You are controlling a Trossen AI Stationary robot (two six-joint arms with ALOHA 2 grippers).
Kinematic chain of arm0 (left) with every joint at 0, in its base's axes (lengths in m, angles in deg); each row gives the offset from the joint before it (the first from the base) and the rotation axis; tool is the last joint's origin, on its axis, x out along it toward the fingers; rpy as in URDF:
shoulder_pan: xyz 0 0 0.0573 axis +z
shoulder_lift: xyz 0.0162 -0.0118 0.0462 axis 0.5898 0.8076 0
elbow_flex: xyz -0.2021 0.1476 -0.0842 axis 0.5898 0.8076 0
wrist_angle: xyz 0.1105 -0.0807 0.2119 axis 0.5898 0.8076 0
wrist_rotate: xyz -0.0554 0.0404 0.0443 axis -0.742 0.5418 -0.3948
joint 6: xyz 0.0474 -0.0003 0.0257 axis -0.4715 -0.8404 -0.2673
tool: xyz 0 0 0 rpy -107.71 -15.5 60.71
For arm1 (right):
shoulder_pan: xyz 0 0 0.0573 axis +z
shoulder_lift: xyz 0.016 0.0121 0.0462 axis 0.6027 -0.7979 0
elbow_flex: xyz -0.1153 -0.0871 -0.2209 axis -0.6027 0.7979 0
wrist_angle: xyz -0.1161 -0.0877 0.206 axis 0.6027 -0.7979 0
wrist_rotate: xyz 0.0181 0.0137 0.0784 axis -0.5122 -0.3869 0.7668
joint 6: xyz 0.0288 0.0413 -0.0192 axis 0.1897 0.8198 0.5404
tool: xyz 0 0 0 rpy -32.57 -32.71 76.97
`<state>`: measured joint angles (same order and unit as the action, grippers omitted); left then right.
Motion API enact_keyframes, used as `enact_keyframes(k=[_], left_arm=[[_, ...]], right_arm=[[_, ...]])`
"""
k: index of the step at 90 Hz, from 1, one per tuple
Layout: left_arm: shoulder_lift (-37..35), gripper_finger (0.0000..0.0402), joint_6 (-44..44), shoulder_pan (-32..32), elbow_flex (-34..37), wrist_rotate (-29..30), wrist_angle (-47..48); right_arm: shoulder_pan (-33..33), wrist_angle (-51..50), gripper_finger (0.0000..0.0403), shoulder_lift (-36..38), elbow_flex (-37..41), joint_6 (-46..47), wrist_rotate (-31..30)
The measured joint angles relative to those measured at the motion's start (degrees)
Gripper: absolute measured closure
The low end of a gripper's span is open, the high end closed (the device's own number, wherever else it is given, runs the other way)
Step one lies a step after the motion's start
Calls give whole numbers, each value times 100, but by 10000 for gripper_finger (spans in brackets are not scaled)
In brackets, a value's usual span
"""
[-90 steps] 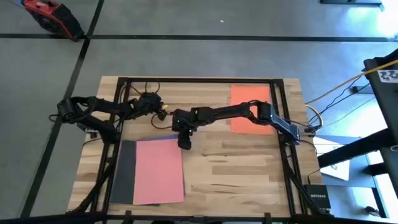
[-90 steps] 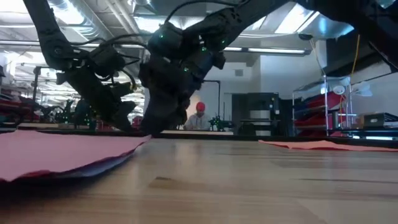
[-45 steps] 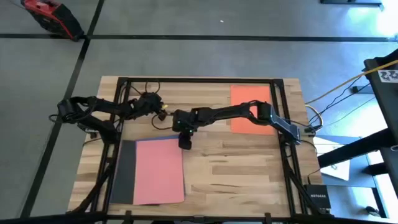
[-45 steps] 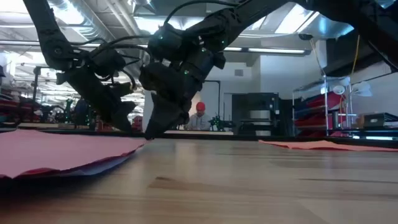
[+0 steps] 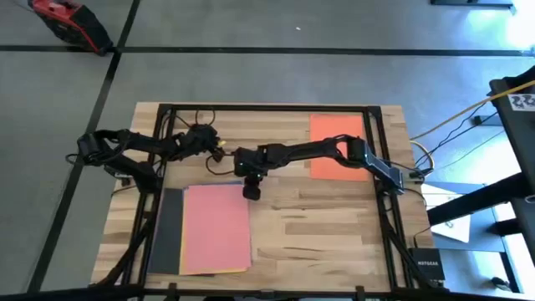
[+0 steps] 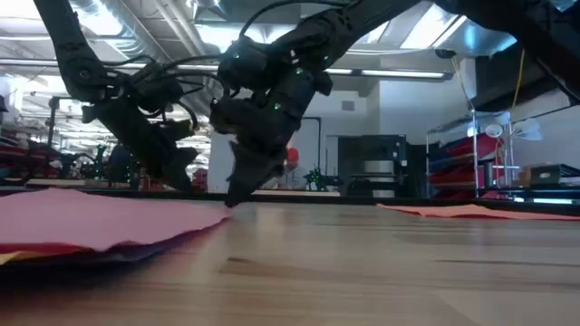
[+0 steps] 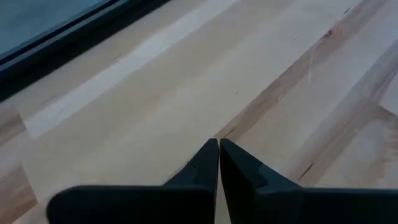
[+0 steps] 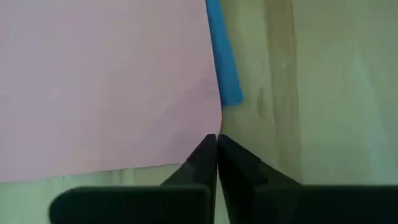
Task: Organize paper
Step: Move the pink paper from bottom left to the top middle table
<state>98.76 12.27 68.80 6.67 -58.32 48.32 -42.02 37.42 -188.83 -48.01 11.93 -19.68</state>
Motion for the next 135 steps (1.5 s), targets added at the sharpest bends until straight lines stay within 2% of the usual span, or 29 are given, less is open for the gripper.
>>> enact_keyframes(k=[37,60,95,116,135], left_arm=[[0,402,5,0,0,0,13],[2,402,18,-2,0,0,121],[2,402,20,-2,0,0,161],[2,402,22,0,0,0,175],[2,402,24,0,0,0,174]], right_arm=[[-35,-1507,403,758,-8,-550,-653],[-33,-2582,403,833,-1,-825,-1524],[-472,-2794,403,922,-1,-1022,-2555],[-1002,-2746,403,981,-1,-1121,-2886],[-1532,-2673,403,981,-1,-1112,-2896]])
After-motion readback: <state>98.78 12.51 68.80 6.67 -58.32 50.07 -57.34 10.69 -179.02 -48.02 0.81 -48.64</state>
